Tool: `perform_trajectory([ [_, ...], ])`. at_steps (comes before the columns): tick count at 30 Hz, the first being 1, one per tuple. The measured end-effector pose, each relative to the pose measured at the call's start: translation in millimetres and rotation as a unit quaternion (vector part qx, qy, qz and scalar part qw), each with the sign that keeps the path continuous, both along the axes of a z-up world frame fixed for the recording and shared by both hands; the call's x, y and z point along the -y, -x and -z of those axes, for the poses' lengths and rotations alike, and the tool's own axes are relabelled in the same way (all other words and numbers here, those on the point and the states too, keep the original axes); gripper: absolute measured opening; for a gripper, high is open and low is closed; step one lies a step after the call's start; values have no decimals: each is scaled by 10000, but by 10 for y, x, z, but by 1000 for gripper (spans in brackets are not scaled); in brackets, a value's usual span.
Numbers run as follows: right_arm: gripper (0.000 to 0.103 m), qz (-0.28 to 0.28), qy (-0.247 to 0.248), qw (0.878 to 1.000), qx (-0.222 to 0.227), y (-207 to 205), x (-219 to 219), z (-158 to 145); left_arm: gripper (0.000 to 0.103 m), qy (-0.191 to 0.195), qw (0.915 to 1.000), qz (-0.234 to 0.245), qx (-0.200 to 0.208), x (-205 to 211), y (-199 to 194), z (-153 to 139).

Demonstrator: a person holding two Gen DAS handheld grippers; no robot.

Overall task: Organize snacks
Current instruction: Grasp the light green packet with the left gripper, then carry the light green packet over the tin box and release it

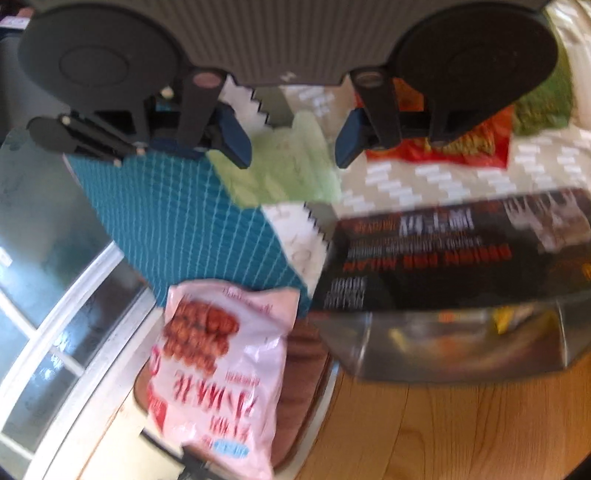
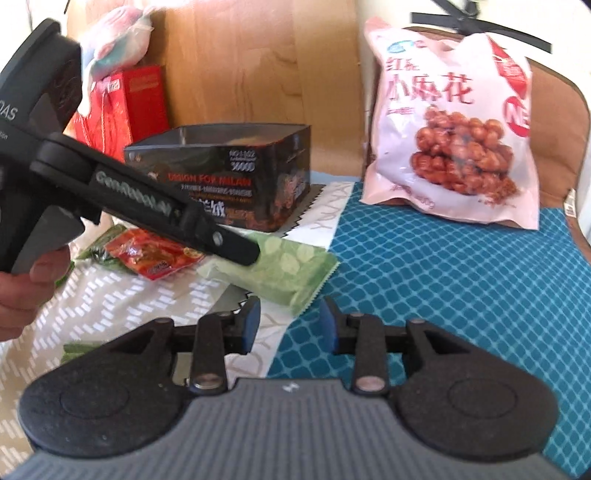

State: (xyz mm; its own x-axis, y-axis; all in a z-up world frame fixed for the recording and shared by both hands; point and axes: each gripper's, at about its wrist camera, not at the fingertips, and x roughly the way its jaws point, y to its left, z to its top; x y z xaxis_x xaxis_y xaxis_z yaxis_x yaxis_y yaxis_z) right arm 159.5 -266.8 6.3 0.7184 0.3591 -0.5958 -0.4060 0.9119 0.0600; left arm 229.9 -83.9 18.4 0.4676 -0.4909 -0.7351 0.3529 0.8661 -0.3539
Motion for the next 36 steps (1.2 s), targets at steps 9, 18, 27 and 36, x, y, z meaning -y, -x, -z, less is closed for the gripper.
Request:
perform_trajectory([
  [9,27,86,15,9995,307,81,-113,-8,33,378,9985,165,355,-10,182,-115],
  [18,27,-173,-464,9923,1132,-164,-422,-551,34,565,9886,-349,1352,-486,127,-742],
  [27,31,-237,-58,9940,1069,-839,-1019,-454,44,140,9873,-1092,1143,-754,-487,-585],
  [36,37,-44,-424,9929,1113,-415,-610,-626,46,367,9838,-1199,1281,-973,-228,-616],
])
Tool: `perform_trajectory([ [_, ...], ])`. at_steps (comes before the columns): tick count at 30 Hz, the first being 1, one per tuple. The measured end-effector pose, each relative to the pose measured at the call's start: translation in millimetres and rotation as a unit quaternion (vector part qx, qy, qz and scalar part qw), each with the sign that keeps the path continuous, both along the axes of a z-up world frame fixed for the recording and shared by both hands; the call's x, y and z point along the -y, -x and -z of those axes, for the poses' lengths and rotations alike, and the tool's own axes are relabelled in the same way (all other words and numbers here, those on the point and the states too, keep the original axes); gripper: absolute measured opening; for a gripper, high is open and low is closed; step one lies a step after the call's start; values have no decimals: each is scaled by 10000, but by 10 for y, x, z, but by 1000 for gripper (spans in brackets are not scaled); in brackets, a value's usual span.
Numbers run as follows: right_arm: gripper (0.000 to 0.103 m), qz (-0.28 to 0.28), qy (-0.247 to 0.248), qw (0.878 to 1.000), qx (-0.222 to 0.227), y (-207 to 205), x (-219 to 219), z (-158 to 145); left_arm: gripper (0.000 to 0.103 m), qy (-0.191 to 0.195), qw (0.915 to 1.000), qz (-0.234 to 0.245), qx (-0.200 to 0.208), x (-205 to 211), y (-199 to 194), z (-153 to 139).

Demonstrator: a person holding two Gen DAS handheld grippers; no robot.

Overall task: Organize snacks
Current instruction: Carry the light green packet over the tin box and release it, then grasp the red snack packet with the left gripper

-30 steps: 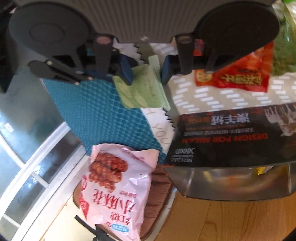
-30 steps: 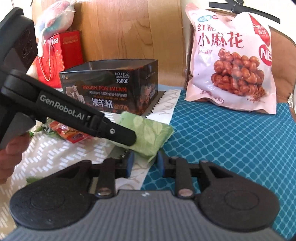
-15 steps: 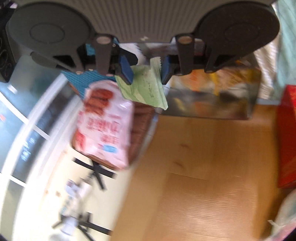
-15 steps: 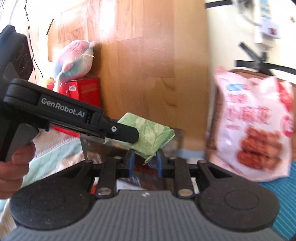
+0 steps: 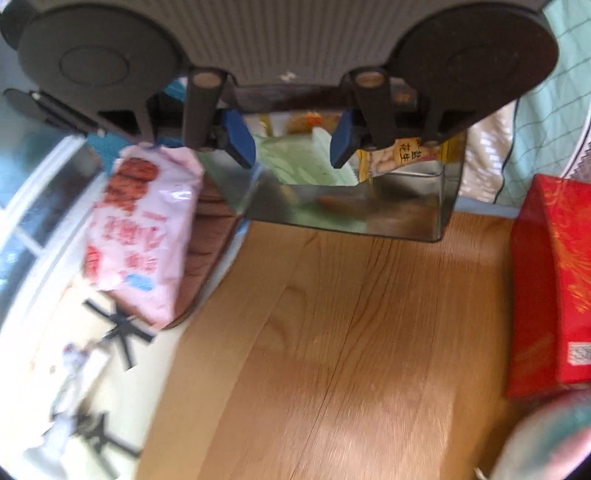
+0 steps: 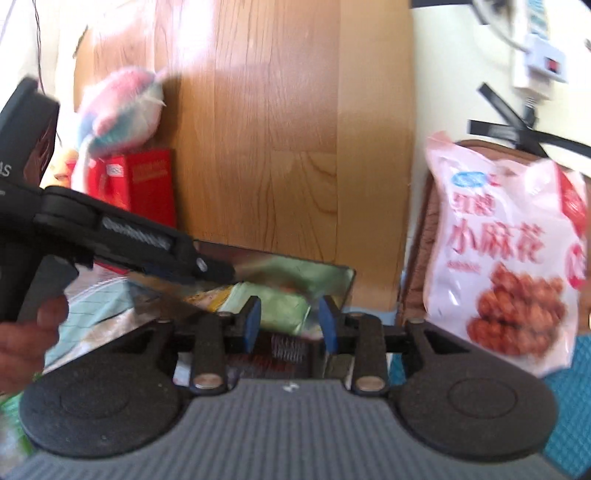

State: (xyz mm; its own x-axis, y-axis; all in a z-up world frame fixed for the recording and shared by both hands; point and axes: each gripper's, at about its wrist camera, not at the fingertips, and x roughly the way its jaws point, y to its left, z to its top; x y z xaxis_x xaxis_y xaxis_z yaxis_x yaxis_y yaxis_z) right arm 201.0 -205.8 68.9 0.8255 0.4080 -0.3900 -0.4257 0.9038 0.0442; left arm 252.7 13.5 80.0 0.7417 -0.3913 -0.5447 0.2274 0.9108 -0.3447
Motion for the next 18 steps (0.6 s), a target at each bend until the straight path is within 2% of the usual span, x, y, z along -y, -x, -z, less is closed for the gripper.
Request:
perform_trajectory([
  [5,39,-504,-492,9943,-801,397,248,174,47,127,9997,182,95,-251,563,29],
  [9,39,-531,-507,9870,-1432,461,207,405,47,178,9991,48,-378,-413,697,249],
  [11,39,-493,-809,9772,-1903,361,206,504,47,399,9968,79,-681,-458,700,346],
  [13,39,-454,-1325,9623,-2333,298,252,585,47,525,9946,111,-893,-461,678,430],
  [18,38,-235,-2304,9288,-2892,169,374,749,47,508,9918,104,-1169,-366,523,595],
])
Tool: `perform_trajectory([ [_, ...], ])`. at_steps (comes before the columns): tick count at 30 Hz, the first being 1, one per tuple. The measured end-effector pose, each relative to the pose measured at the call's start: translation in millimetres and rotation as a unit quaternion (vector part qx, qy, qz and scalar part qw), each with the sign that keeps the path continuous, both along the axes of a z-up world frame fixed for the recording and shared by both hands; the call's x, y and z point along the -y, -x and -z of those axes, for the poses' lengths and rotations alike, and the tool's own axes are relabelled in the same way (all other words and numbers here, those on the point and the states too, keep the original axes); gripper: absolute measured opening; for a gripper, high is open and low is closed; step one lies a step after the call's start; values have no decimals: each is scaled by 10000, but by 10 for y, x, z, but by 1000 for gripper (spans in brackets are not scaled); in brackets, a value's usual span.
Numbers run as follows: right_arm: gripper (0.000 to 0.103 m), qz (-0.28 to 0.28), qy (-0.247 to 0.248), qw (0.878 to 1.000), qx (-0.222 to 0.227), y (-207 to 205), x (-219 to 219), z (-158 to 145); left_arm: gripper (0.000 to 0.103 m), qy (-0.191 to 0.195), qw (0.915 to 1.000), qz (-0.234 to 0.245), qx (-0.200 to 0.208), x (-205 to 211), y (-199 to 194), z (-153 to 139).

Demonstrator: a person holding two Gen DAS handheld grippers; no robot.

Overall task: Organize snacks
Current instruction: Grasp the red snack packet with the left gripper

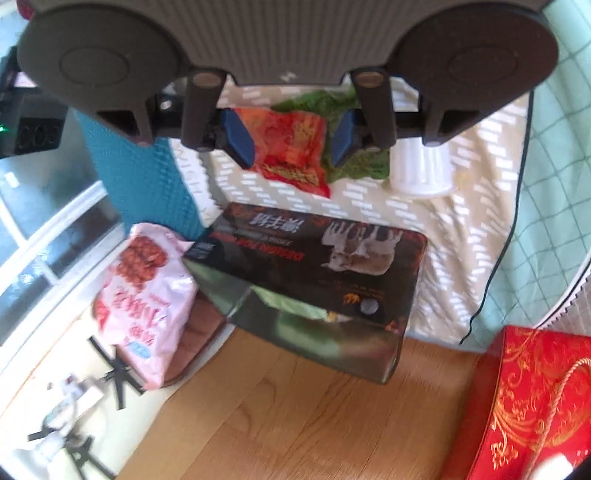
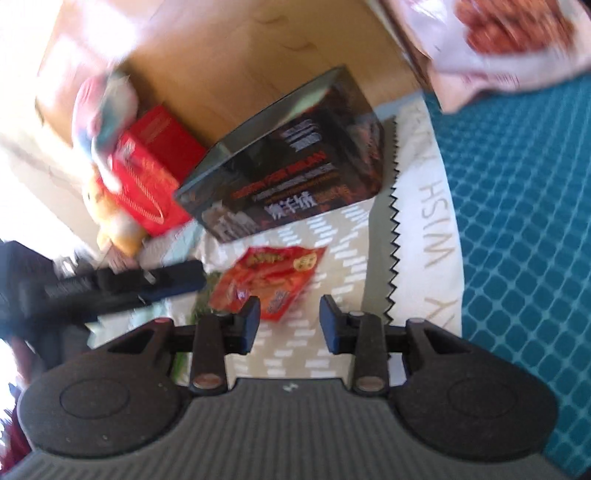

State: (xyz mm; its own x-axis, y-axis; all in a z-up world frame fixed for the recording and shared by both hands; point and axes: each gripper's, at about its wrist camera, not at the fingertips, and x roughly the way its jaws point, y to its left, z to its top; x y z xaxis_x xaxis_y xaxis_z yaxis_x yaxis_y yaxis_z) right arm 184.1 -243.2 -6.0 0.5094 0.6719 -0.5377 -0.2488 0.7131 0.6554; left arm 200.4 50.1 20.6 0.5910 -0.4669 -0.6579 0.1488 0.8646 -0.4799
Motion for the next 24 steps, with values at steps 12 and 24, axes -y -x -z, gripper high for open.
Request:
perform_trajectory([
  [12,8,322,-388,9982,-326,-198,33,58,46,-41,10000,62,46,237,-93,86],
  [24,10,957,-68,9954,-27,513,920,-72,49,189,9904,1365,-136,1158,115,144],
])
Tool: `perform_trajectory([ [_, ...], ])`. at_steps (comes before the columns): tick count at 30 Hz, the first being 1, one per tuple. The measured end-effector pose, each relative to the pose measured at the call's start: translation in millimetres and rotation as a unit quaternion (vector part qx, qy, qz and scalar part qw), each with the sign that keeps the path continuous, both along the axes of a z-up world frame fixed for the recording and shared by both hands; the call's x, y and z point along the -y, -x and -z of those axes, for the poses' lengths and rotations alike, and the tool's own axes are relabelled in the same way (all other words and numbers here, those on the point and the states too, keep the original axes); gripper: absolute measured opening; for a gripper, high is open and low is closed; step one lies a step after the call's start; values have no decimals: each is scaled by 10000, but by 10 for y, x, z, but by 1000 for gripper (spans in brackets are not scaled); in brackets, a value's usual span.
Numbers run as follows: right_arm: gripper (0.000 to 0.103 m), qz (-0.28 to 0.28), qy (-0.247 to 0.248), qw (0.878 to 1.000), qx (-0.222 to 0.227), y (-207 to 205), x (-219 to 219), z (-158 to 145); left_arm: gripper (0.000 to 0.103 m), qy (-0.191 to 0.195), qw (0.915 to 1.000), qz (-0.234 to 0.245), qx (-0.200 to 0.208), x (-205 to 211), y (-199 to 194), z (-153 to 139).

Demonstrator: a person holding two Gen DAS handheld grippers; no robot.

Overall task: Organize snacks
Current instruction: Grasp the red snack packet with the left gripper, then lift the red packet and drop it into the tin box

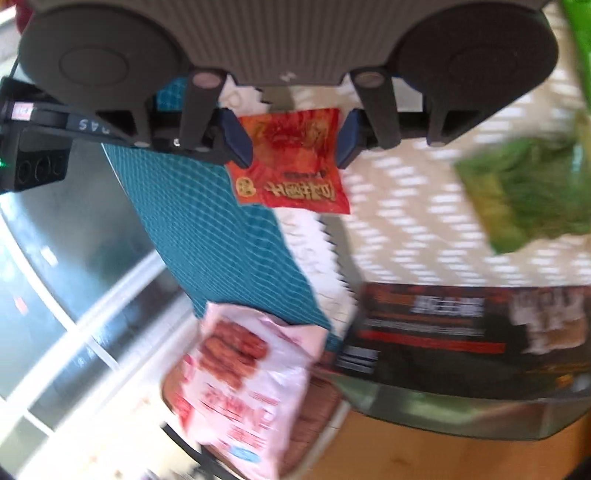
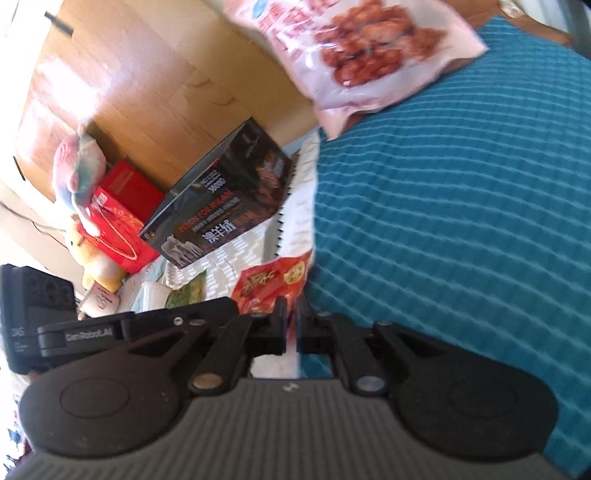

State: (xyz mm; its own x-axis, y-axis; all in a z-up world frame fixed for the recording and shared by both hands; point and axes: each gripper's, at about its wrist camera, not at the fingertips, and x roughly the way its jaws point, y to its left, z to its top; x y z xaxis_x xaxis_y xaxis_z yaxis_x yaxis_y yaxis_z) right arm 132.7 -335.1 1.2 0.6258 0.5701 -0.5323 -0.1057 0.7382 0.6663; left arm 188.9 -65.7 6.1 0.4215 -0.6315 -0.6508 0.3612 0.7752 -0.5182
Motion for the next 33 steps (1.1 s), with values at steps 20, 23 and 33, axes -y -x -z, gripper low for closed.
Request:
perform_trajectory([
  [20,7,-662,-1052,9903,627,-402,-308,-215,34,822,9950,-512,244,-479,-29,-390],
  [23,7,-888,-1075,9865,864,-665,-548,-409,34,774,9920,-752,650,-731,-154,-661],
  [33,9,-1478,-364,9839,936,-1794,-1580,-427,38,-232,9799,-1805,824,-1278,-1008,-723],
])
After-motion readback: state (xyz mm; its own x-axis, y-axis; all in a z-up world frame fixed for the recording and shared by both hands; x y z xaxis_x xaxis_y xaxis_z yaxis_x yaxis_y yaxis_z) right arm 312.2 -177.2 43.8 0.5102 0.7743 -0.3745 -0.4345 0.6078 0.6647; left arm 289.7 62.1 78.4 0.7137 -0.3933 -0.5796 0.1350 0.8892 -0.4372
